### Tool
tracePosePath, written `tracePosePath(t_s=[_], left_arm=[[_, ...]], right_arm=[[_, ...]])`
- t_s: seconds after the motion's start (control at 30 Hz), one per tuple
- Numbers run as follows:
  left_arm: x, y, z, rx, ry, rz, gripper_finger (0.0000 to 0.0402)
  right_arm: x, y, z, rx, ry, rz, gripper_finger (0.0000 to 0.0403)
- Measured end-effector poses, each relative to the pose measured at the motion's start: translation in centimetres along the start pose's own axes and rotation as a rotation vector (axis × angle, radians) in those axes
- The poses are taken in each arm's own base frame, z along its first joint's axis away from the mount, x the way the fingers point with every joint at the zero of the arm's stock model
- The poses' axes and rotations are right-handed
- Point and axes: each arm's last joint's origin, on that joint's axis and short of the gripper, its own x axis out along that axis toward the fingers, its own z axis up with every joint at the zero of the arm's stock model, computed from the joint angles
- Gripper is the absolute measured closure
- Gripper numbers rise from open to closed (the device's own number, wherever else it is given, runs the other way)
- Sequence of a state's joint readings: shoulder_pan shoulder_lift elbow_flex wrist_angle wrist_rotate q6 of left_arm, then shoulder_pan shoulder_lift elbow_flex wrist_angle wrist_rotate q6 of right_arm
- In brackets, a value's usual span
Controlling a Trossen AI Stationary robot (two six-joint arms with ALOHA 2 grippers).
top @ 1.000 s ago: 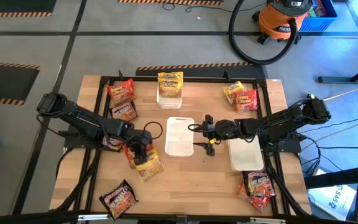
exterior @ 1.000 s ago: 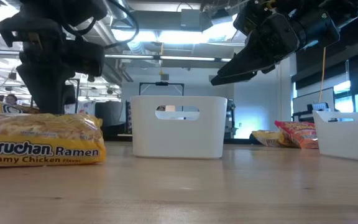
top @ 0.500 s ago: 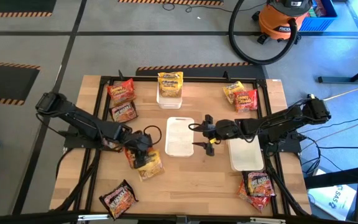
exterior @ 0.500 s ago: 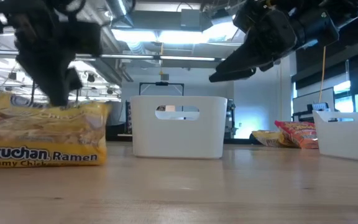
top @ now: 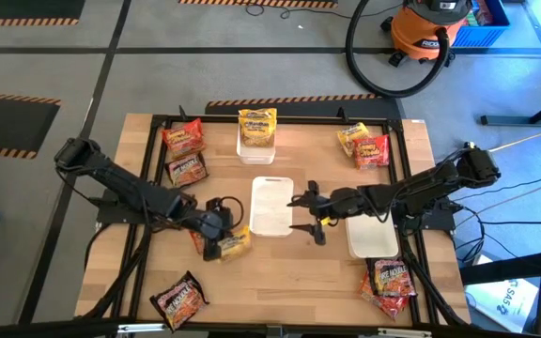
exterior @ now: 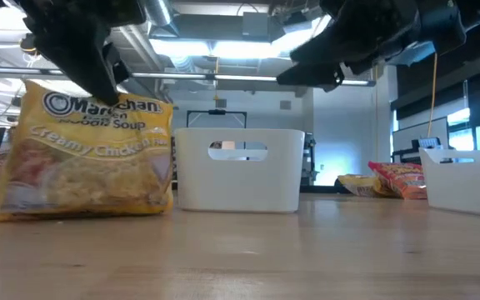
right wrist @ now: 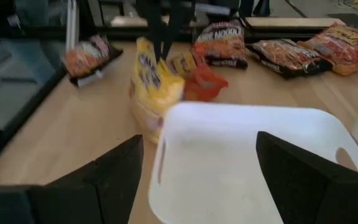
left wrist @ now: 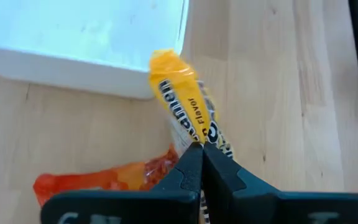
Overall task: Sort Maruchan noodles
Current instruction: Put the yellow noodle pack into the top white bin
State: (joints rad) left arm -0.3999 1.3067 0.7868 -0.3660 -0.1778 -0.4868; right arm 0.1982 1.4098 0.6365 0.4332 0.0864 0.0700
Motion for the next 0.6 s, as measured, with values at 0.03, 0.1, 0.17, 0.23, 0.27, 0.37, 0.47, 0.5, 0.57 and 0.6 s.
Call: tracePosePath(t_s=[0.03,0.1,0.17,0.23,0.27,0.37,0.47,0.5,0.57,0.6], left_arm=[[0.0,-0.1,0.0,0.004,-0.009,0.007,0.0401],[0.0,-0.2,0.0,0.01,-0.018,0.023,0.0401],[-0.1,-0.3,-0.1,0.016,-0.022,0.027,0.0401],[-0.1,-0.5,-0.2,0.027,-0.027,0.024,0.0401],[-0.1,-0.6,-0.1,0.03,-0.036,0.017,0.0401],[-0.2,-0.9,0.0,0.035,-0.06,0.015,0.0401],[-0.2,-0.9,0.0,0.035,-0.068,0.02,0.0401],[-0.2,-0.9,0.0,0.035,-0.068,0.019,0.0401],[-0.3,-1.1,-0.1,0.046,-0.069,0.015,0.0401],[-0.3,-1.3,-0.1,0.054,-0.073,0.009,0.0401]], right_arm=[[0.1,0.0,0.1,0.013,-0.015,0.002,0.0111],[0.3,0.2,0.1,0.04,-0.035,0.022,0.0111],[0.6,0.3,0.1,0.058,-0.058,0.037,0.0111],[0.9,0.3,0.0,0.068,-0.062,0.047,0.0111],[1.0,0.4,-0.1,0.079,-0.063,0.058,0.0111],[1.6,0.5,-0.5,0.087,-0.065,0.081,0.0111],[2.2,0.5,-0.8,0.088,-0.083,0.094,0.0111],[2.3,0.5,-1.0,0.087,-0.078,0.094,0.0111],[2.8,0.6,-1.1,0.086,-0.08,0.094,0.0111],[3.0,0.6,-1.1,0.086,-0.078,0.094,0.0111]])
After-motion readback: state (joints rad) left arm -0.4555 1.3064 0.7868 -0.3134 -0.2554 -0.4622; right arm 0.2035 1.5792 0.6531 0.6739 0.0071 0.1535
